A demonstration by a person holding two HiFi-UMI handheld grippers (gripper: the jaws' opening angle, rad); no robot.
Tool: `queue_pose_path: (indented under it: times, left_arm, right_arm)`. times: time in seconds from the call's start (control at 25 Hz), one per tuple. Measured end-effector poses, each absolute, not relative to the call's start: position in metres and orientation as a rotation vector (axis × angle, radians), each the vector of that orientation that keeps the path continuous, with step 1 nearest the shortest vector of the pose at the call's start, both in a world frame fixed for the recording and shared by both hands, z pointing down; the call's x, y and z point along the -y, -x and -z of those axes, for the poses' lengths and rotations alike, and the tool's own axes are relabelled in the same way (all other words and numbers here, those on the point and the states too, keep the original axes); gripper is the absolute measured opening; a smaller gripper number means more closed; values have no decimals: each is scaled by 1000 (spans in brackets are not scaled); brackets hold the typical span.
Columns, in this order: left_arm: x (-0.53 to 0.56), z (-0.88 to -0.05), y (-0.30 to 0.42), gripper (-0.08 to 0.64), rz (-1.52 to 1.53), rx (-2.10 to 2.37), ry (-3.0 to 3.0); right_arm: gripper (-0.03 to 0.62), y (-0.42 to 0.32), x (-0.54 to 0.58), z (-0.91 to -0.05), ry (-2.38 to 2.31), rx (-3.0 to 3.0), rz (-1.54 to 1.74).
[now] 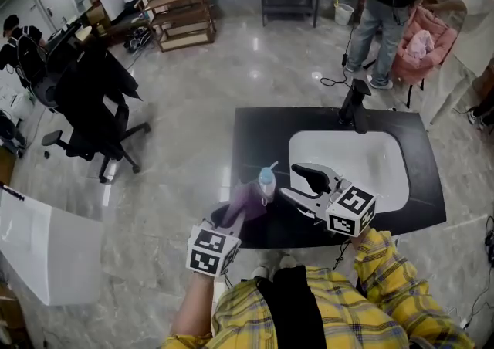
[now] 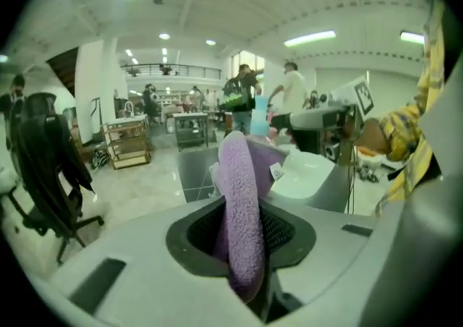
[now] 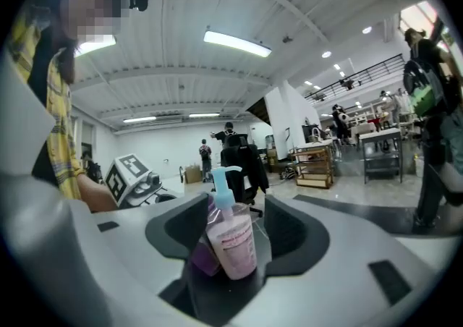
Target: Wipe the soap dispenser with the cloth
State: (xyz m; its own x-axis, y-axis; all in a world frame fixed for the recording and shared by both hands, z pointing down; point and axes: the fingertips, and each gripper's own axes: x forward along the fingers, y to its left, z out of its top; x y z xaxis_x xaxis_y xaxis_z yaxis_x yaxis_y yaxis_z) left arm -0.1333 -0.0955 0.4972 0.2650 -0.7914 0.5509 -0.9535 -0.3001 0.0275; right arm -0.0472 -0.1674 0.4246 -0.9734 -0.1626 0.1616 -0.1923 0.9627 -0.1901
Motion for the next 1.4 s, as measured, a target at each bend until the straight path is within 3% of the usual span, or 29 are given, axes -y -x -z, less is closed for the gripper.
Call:
queue_pose_path:
  times: [0.36,0.6,1.4]
  left_arm:
    - [84,-466,148,75,-105,1586,-2146]
    - [76,-465,157,75,-119,1629,-2130]
    - [77,-482,155,75,-127,1627,-2082]
  right_arm:
    - [247,83,153,-427,229,2881,-73]
    - [247,100,147,-430,471,2812,34]
    - [259,117,152,-452,887,2585,-94]
